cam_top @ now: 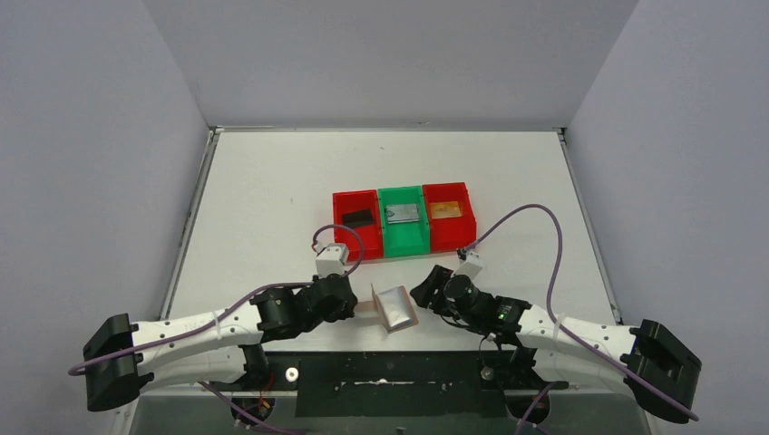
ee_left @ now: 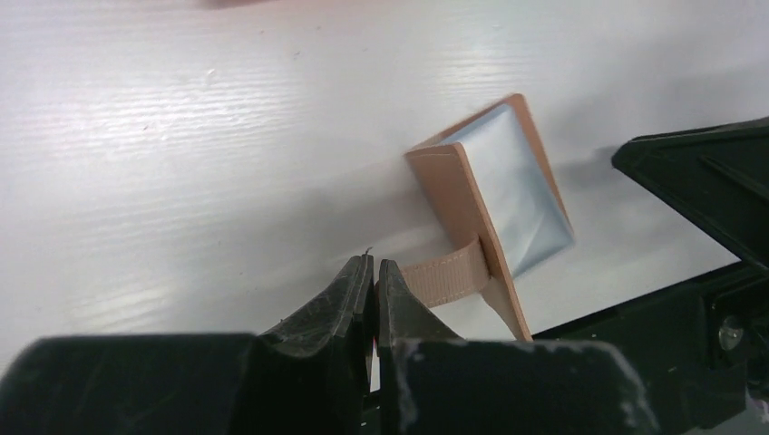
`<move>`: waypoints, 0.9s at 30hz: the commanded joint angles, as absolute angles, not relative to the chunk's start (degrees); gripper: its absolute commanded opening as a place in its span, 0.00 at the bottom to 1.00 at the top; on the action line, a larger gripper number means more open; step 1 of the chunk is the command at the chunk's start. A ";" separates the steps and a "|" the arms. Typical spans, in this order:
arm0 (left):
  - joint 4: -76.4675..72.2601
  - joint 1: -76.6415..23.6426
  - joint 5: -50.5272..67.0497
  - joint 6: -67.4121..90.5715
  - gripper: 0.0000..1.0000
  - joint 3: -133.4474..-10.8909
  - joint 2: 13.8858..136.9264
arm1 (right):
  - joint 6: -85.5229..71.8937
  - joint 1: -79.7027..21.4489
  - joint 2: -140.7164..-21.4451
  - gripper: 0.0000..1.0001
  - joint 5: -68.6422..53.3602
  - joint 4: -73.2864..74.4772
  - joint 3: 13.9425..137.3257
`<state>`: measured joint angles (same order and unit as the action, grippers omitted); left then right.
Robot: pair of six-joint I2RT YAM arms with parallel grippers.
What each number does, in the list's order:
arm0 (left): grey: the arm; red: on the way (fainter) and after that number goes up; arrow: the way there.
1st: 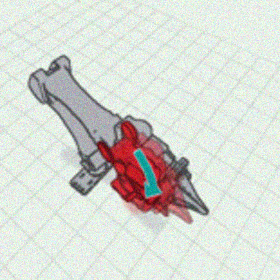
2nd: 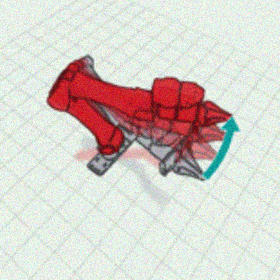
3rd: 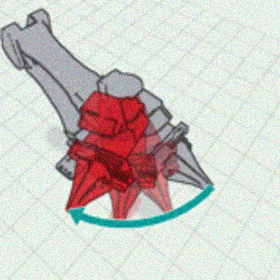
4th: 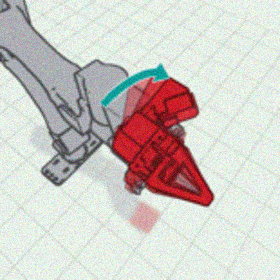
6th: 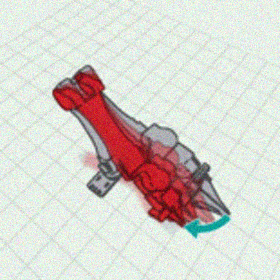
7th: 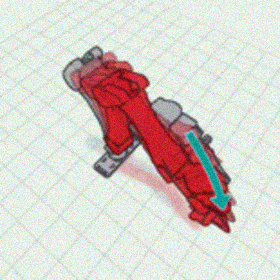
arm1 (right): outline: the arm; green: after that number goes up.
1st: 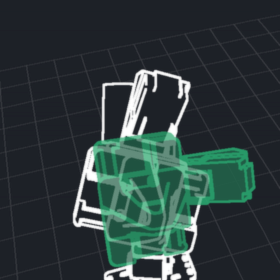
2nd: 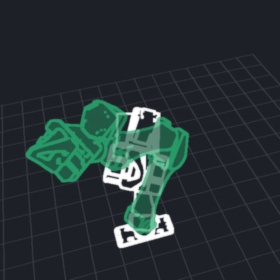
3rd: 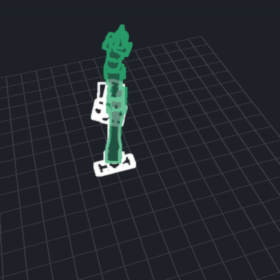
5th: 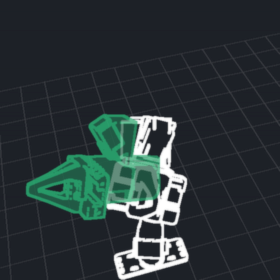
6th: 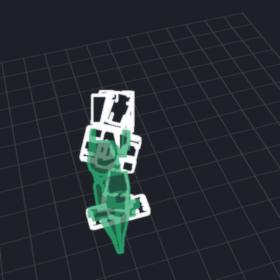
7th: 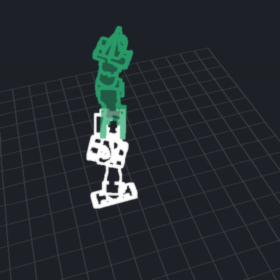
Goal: Take the credit cards out of the card holder
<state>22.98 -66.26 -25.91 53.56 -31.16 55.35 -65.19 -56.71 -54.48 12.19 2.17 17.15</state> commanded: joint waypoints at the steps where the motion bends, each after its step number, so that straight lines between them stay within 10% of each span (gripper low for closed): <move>1: 28.61 -65.50 -30.23 61.66 0.00 -30.19 53.78 | -60.86 -56.77 -58.33 0.53 9.69 -3.95 21.13; 27: 28.48 -64.69 -30.87 59.85 0.00 -30.12 52.80 | -63.78 -57.54 -69.18 0.47 1.13 -10.39 24.04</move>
<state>29.95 -65.04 -29.15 60.58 -29.47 53.56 -63.11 -57.10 -68.53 1.54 -8.97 22.50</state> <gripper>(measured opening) 0.030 0.468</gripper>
